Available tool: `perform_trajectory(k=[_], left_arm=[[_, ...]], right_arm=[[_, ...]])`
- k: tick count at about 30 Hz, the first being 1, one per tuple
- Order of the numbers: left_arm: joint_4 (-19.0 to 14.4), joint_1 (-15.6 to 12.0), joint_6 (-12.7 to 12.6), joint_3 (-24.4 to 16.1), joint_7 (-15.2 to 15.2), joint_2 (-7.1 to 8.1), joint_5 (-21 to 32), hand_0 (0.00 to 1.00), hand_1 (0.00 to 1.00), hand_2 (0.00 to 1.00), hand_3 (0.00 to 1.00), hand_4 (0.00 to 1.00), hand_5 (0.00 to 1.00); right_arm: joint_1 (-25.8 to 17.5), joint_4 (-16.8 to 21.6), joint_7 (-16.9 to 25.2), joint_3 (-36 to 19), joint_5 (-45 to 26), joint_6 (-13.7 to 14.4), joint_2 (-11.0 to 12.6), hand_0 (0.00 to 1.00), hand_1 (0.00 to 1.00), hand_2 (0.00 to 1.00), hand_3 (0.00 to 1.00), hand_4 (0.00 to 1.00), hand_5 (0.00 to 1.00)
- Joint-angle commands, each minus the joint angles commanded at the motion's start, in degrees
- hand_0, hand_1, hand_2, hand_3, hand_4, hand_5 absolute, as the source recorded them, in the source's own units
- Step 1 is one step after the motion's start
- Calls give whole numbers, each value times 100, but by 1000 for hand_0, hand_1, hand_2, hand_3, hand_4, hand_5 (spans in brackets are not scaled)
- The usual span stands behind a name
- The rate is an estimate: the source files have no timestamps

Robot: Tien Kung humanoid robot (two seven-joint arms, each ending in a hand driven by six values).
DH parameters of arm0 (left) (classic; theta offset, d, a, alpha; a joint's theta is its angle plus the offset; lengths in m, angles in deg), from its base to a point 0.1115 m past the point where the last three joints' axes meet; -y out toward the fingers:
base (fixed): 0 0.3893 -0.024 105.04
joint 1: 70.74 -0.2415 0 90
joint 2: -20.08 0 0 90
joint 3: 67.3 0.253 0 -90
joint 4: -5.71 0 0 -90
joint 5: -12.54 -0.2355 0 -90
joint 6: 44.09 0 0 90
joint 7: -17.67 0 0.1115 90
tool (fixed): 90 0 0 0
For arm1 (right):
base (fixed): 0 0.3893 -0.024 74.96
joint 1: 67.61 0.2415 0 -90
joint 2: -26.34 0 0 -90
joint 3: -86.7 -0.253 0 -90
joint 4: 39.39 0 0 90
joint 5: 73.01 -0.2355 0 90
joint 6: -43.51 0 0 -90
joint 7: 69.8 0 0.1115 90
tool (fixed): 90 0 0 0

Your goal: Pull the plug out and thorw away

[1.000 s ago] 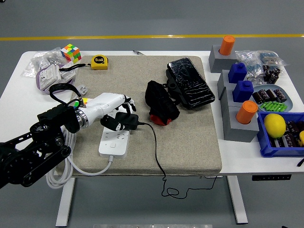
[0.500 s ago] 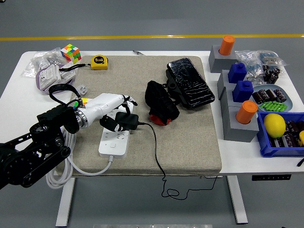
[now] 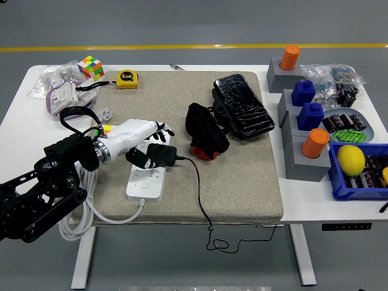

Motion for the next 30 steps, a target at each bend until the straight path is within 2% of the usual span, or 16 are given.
perform_trajectory(k=[1,7,18,19,24,25,30], left_arm=[[36,13,-9,11,-7,-13,-3,498,600,568,757,943,27],[223,124,-31,73,-22,-96,-23,497,608,575,758,948,30],[366,245,3,213,25,-107,6,494,610,579,728,950,33],[383,253,9,227,32,-108,21,489,601,568,617,949,31],[453,285,50,281,97,-104,119,489,601,568,617,949,31],[462,289,64,281,111,-103,154,439,495,503,560,918,14],[443,298,73,269,102,-101,307,439,495,503,560,918,14]], right_arm=[[1,0,1,6,-5,0,1,638,677,685,602,998,477],[-3,0,-12,-2,11,-2,-1,639,677,685,602,998,476],[1,0,-12,-8,7,-3,4,640,677,685,602,998,475],[2,0,-11,-4,3,-3,3,639,677,685,602,998,474],[5,0,-3,11,-10,-3,-1,639,677,685,602,998,474],[4,0,-4,10,-6,-4,0,640,676,685,602,998,474],[-1,0,-13,-3,10,-2,3,640,676,685,602,998,474]])
